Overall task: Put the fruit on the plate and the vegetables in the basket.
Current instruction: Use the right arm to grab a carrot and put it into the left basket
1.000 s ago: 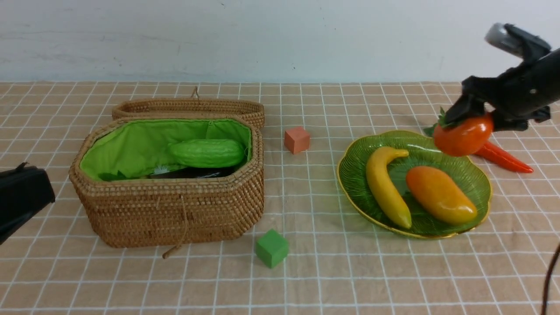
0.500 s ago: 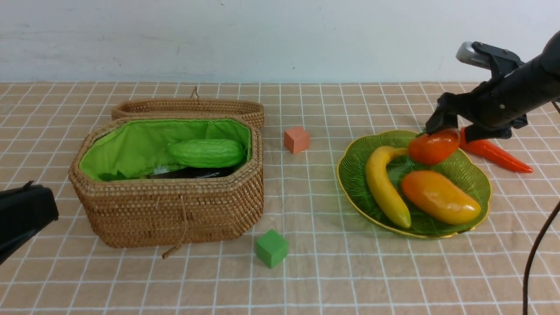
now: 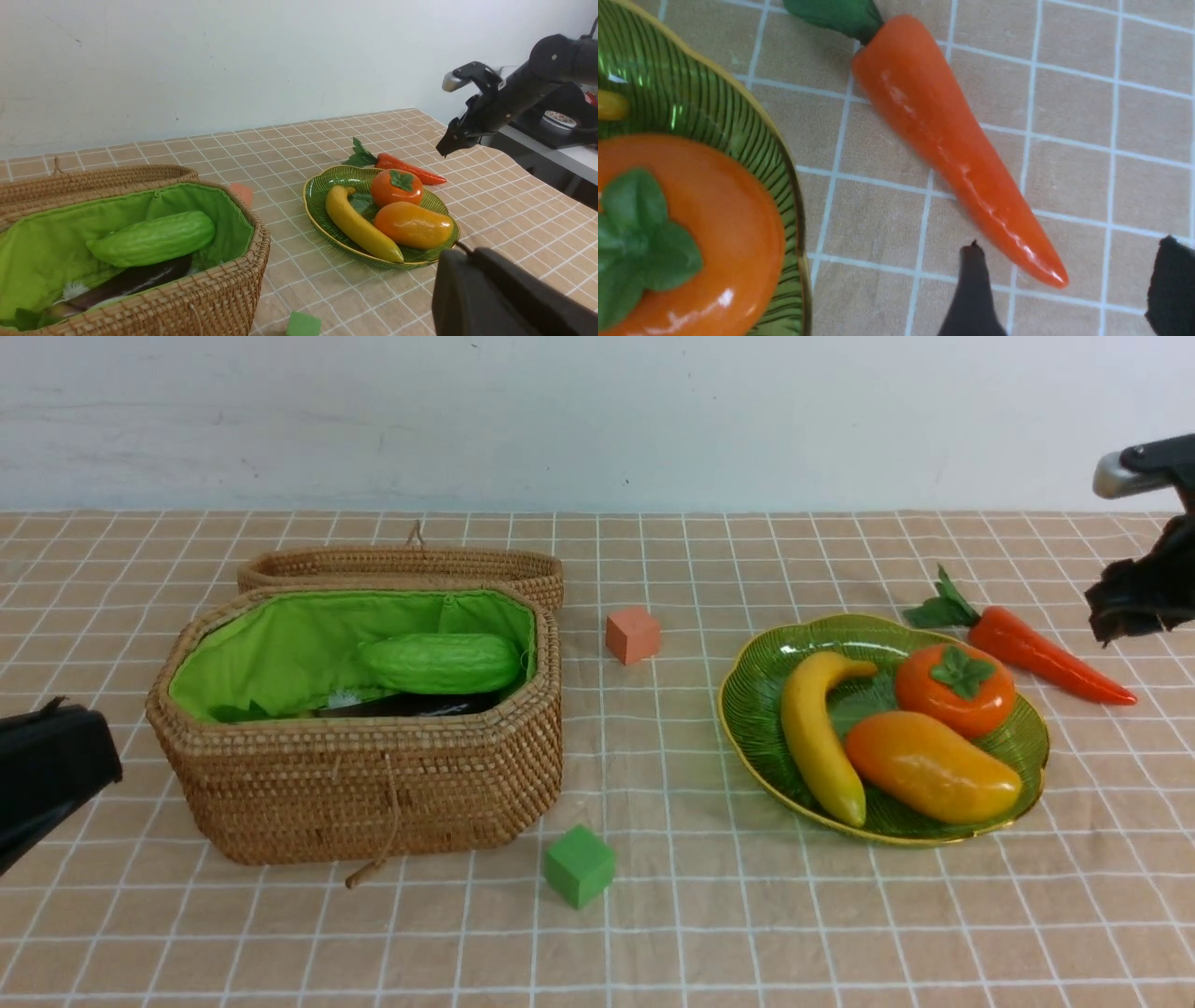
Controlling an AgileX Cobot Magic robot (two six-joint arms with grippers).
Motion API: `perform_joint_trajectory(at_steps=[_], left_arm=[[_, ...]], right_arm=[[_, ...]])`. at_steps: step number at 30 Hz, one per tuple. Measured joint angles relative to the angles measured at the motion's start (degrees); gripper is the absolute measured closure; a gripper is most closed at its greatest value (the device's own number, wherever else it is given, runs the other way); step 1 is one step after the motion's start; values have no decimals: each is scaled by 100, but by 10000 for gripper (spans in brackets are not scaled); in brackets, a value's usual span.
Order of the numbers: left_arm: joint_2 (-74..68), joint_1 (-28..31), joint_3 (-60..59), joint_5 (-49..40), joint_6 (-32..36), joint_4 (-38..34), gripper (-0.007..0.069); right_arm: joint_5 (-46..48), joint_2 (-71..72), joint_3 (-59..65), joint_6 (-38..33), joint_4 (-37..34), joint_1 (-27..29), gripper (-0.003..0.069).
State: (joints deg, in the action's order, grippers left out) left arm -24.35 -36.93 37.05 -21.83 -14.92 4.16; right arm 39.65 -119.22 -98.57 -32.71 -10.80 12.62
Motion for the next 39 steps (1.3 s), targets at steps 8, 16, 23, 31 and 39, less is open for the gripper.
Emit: perform_joint_trajectory(at_steps=[8,16,23,31,39], left_arm=[[0,0,0,-7,0,0,637],[0,0,0,-121,0,0,637],[0,0,0,-229,0,0,637],[0,0,0,-378,0,0,637],[0,0,0,-720,19,466,637]], right_arm=[[-148,-723,-452,-1438,-1122,87,177],[-205,-1248,-632,-1644,-1266,105,181],[-175,-1336,-680,-1648,-1359,105,266],[358,-877,-675,-970,-1055,105,393],[1912,963,-669,-581,-2051,-701,393]])
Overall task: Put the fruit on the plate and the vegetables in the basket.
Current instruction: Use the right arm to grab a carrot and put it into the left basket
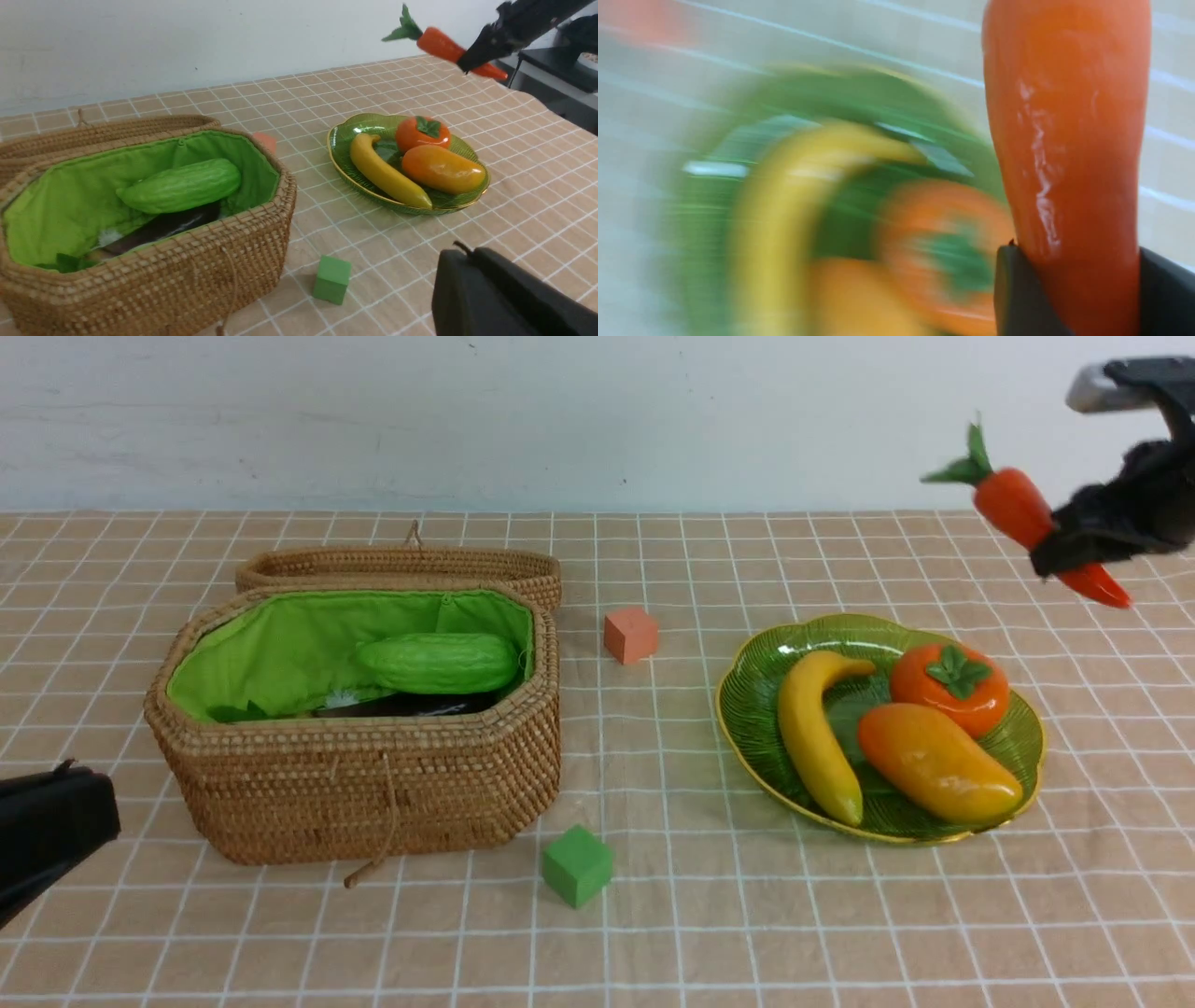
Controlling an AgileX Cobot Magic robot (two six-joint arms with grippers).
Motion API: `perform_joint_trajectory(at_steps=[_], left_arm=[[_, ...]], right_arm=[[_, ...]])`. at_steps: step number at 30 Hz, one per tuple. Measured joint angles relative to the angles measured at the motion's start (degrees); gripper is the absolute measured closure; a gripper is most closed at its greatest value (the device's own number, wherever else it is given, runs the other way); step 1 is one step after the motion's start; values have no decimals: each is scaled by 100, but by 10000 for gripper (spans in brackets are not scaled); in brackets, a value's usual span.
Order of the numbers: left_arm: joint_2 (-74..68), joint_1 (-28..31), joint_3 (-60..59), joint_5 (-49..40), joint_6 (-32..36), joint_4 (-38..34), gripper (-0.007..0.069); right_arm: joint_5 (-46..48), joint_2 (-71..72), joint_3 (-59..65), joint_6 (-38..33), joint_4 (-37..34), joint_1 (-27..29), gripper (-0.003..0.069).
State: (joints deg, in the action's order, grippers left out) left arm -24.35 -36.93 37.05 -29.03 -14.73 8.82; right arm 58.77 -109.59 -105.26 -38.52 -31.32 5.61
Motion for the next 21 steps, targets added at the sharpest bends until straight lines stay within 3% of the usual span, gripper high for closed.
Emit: perform_joint_trajectory(at_steps=[6,10,11,12,18,20,21], left_arm=[[0,0,0,-192,-278,891,637],[0,0,0,-257,-658,1245,637],[0,0,0,-257,-671,1250,637],[0,0,0,-257,-765,1298,637],[0,0,0,-257,-848,1310,637],[0,0,0,-257,-848,1310,637],[0,0,0,-257,-848,1310,637]], right_arm=[[-130,578,-10,-846,-1136,-2001,393],[-1175,365,-10,-1522,-1433,-3393,393],[-1244,343,-10,-1549,-1444,-3452,393],[-1817,131,-10,-1825,-1450,-3881,393],[-3494,-709,-10,-2660,-1338,-4688,378],[-3786,-890,-5,-2695,-1338,-4738,314],[-3907,-951,1,-2695,-1325,-4738,244]])
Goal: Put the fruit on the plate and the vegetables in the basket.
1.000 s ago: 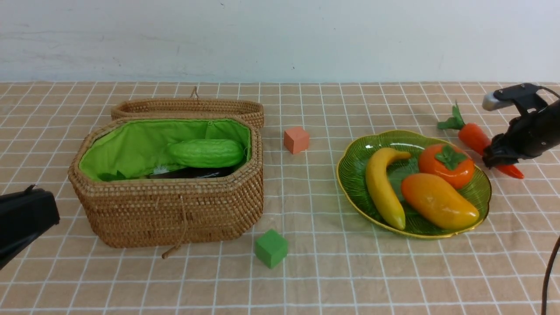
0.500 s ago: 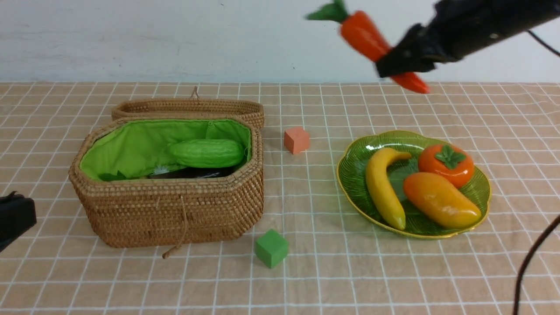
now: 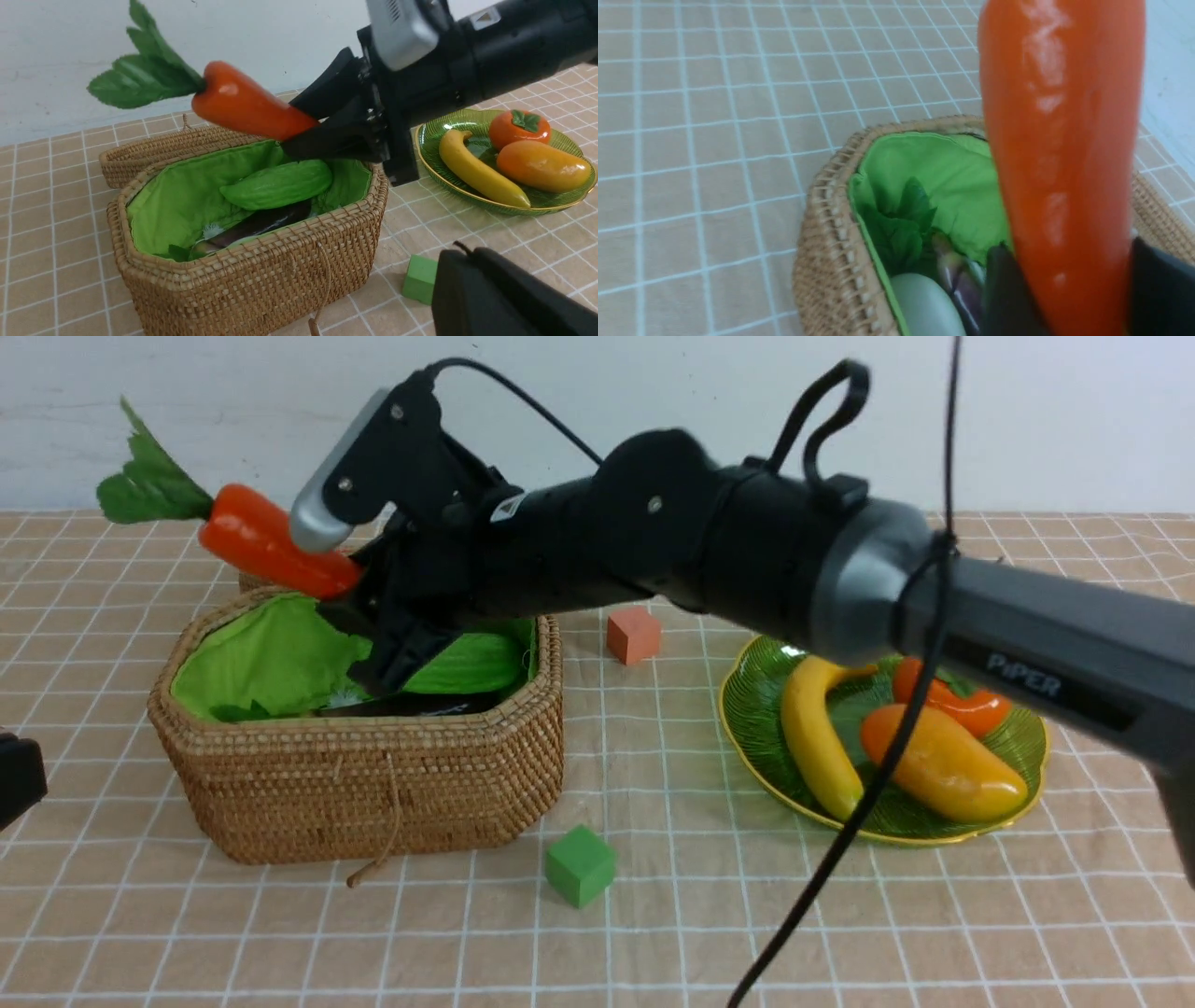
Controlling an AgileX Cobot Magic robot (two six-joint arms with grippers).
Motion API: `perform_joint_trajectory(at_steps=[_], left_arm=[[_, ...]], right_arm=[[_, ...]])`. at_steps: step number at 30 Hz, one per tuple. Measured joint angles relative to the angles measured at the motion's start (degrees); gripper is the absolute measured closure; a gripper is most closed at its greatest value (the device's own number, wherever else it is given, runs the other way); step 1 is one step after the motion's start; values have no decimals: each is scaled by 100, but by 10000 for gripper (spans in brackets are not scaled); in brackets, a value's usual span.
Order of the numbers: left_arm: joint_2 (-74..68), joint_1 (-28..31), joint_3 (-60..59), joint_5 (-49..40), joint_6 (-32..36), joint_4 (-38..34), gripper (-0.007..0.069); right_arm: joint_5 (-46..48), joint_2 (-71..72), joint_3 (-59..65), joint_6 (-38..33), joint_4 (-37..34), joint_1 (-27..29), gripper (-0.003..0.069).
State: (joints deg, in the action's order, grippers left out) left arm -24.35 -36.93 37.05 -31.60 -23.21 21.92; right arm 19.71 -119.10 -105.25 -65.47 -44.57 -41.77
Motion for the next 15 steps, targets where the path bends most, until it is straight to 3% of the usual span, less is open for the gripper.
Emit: perform_joint_trajectory(at_steps=[1,2,3,5,7,10,12,13,15], left_arm=[[0,0,0,-13,0,0,636],[0,0,0,-13,0,0,636],[0,0,0,-17,0,-6,636],[0,0,0,-17,0,-6,636],[0,0,0,6,0,-6,636],[0,0,0,100,0,-12,634],[0,0,0,206,-15,-102,634],[6,0,0,278,-26,-214,634],[12,0,0,348,-27,-327,634]], right_arm=[[-31,-27,6,13,0,0,180],[-31,-32,6,23,0,0,167],[0,-15,11,125,28,10,59],[267,160,22,294,172,17,0],[519,332,28,464,396,17,-9],[1213,877,34,1124,916,31,13],[2088,1507,34,2219,1702,112,91],[2748,1919,23,3058,2240,186,186],[3175,2157,11,3536,2584,250,250]])
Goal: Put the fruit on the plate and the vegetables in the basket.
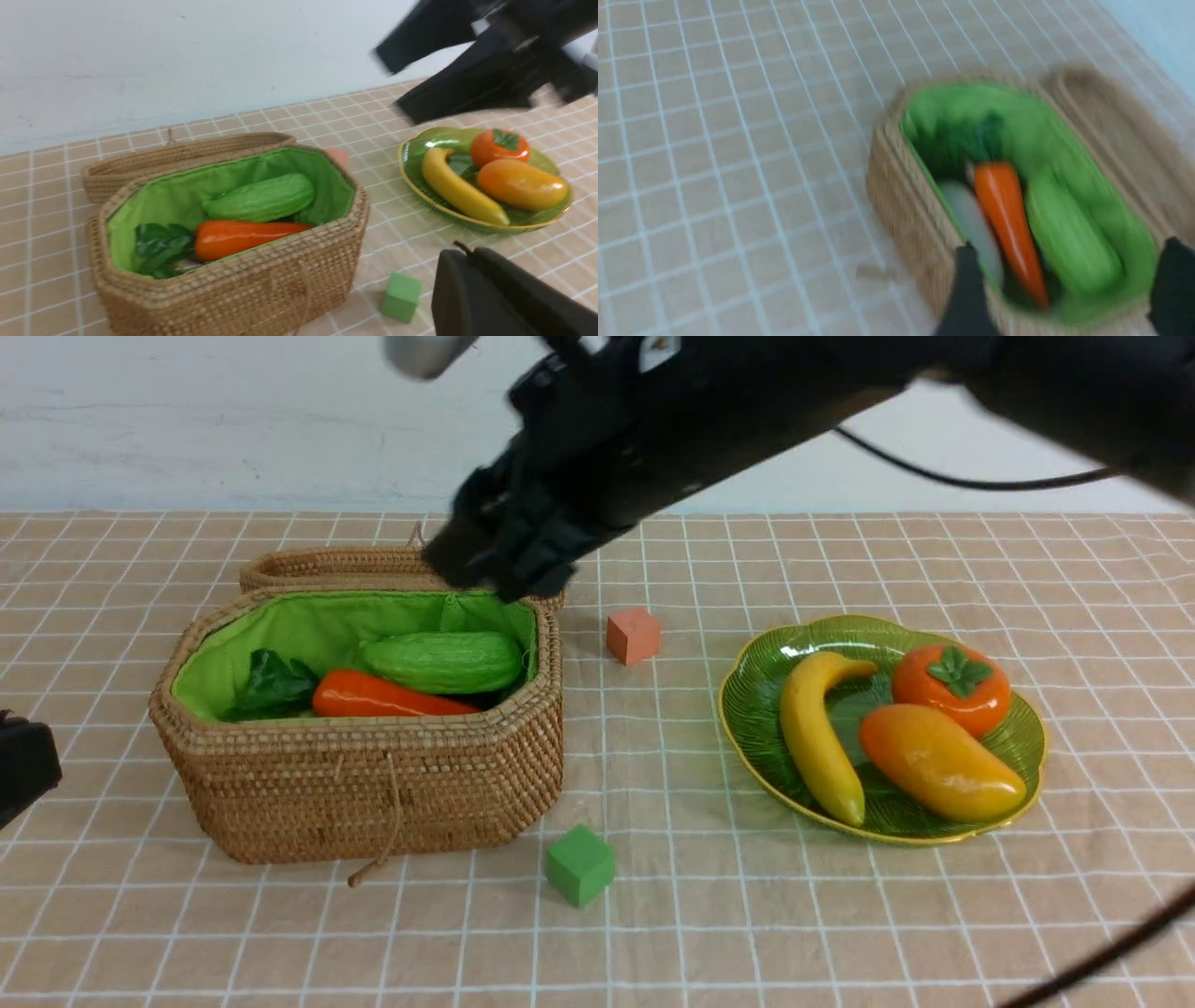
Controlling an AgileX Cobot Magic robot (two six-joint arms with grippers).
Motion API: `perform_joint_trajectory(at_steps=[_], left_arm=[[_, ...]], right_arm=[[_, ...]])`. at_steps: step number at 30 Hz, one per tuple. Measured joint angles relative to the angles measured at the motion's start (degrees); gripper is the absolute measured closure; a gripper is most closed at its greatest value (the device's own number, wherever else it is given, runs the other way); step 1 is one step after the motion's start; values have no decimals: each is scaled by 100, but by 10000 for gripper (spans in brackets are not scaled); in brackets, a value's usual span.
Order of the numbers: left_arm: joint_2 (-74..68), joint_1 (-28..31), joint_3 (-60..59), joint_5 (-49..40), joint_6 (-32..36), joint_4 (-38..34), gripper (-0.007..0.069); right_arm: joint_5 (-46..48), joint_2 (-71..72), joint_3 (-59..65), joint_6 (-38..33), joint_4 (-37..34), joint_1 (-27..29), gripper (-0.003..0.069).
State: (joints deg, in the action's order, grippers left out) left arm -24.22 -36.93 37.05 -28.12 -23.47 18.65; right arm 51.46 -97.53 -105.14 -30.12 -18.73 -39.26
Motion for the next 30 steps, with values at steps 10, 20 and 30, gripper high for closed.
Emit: perform_joint_trajectory(at_steps=[10,20,30], left_arm=[[1892,0,-1249,972,0,-738,634],[2493,0,-2719,1185,0,-799,627],[2493,0,-3476,1190,0,-799,619]], right_arm=[[2007,1872,1221,2383,1673,475,674],[1927,4531,4415,4391,1619,490,669],[2070,5928,5386,4790,1619,490,666]])
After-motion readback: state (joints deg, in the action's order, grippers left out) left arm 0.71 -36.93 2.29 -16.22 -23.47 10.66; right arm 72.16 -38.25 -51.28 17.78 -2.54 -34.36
